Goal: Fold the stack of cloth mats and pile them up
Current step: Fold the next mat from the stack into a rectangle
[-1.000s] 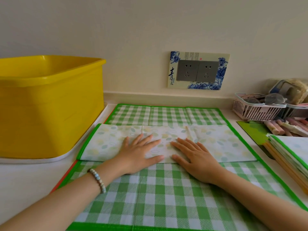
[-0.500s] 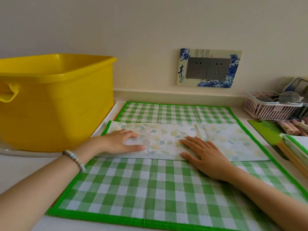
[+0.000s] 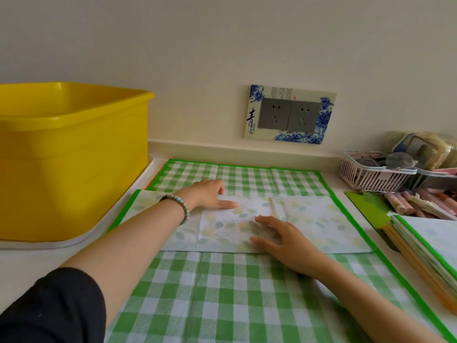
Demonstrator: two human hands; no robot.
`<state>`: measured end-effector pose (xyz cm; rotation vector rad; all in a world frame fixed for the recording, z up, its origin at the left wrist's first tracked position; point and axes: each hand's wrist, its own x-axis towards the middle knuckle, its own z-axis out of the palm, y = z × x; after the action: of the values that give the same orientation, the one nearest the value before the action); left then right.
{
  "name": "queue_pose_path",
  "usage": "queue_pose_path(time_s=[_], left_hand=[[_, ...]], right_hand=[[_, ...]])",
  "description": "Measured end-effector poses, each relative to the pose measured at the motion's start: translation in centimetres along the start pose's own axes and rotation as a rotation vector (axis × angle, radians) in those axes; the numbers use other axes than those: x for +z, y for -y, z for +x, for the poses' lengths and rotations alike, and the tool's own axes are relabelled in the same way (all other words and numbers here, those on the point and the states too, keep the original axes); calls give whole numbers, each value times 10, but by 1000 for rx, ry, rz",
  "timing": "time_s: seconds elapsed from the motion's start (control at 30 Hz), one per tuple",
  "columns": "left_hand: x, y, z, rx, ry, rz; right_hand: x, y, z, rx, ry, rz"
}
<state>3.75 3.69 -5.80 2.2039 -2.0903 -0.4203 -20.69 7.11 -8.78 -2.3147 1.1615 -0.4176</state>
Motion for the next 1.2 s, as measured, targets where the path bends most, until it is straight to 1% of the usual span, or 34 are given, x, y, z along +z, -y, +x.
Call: queue_pose_path(time_s=[0.1,0.23,0.33,0.47,0.53,0.63,0.73,0.9,0.97,1.07,1.13,1.17,1.2], left_hand=[[-7,-3,5,-5,100,-15],[-16,-5,3,34,78,-179],[-13,1,1,64,92,-303],[0,3,-8,0,21,-421],[6,-1,-13,-65,-29,-561],[13,-16,-22,-161,-164,-697],[22,-34,-26,-237,-264,-838],[43,-61,-38,-324,-354,-946],[49,-64,-47,-350,-350,-1001],[52,-56,-59,-307,-313,-958],[50,-45,-68,-252,-292,-907],[49,-39,-73,-205,-296,-841],[48,-32,-80,-137,-319,-722]], right_hand=[[-2,-3,2,21,0,59],[-4,-8,3,25,-53,134],[-8,-10,4,36,-122,176],[-10,-11,3,30,-229,173],[-10,-10,2,20,-245,179],[-6,-9,2,21,-219,182],[-5,-7,0,-3,-194,179],[-5,-7,-2,-65,-162,18],[-4,-10,-2,-84,-112,-89],[-1,-15,-2,-100,-2,-223],[1,-17,0,-103,35,-282],[1,-18,0,-104,38,-296],[2,-19,1,-107,35,-301]])
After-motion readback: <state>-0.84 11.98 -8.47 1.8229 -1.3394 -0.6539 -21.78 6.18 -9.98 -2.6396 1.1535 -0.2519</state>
